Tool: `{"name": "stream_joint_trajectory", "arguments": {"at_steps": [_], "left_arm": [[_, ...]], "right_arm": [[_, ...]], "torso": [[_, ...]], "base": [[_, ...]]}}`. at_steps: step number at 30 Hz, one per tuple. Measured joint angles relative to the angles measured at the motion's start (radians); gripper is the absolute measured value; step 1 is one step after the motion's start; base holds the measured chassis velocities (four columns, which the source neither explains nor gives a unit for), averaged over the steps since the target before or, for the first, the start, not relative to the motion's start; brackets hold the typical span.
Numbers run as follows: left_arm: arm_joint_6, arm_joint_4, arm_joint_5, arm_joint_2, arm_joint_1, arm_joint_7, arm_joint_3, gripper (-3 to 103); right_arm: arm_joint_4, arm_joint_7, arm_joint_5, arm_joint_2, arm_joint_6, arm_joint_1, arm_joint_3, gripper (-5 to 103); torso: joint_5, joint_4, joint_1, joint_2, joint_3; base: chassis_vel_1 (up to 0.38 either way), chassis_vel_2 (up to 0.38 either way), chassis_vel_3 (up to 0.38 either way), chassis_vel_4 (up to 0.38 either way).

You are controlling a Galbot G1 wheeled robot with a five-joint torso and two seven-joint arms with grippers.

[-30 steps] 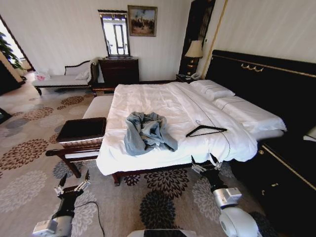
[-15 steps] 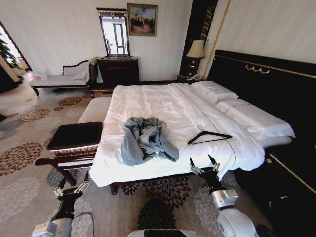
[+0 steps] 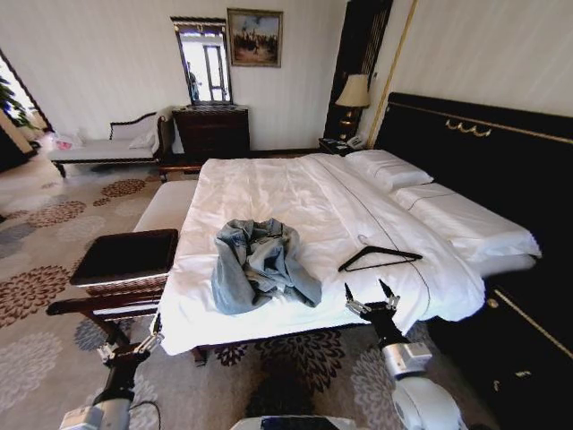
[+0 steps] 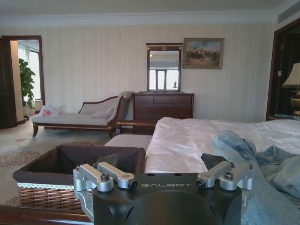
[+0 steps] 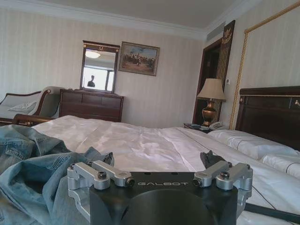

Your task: Pick up the clothes from the bed and hang them on the clothes hanger.

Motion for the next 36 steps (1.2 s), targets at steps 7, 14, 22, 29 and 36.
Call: {"name": "stream_joint_trajectory", "arguments": {"at_steps": [7, 14, 22, 29, 36], "left_arm": [[-0.004, 0.012, -0.003, 0.002, 0.004, 0.000, 0.001, 100], [-0.006, 0.017, -0.006, 0.004, 0.004, 0.001, 0.000, 100], [-0.006, 0.026, -0.006, 0.005, 0.002, 0.001, 0.002, 100], [-0.008, 0.031, -0.006, 0.009, -0.001, 0.001, -0.001, 100], [-0.008, 0.032, -0.006, 0.006, 0.000, 0.001, -0.001, 100]], "right_arm": [[-0.002, 0.001, -0.003, 0.003, 0.003, -0.006, 0.005, 99], [-0.005, -0.001, -0.009, 0.009, 0.003, -0.010, -0.002, 99], [-0.008, -0.002, -0.008, 0.009, 0.003, -0.012, -0.006, 96], [-0.013, -0.002, -0.007, 0.010, 0.003, -0.007, -0.018, 96], [-0.017, -0.001, -0.023, 0.011, 0.003, -0.006, -0.027, 95]], "torso": [[0.0003, -0.0001, 0.000, 0.000, 0.000], [0.0003, 0.0000, 0.000, 0.000, 0.000], [0.0003, 0.0000, 0.000, 0.000, 0.000], [0.0001, -0.0001, 0.000, 0.000, 0.000], [0.0002, 0.0000, 0.000, 0.000, 0.000]], "base": [[-0.116, 0.118, 0.099, -0.118], [-0.141, 0.131, 0.135, -0.121], [-0.130, 0.134, 0.138, -0.139], [-0.162, 0.097, 0.151, -0.097], [-0.220, 0.057, 0.224, -0.062]]}}
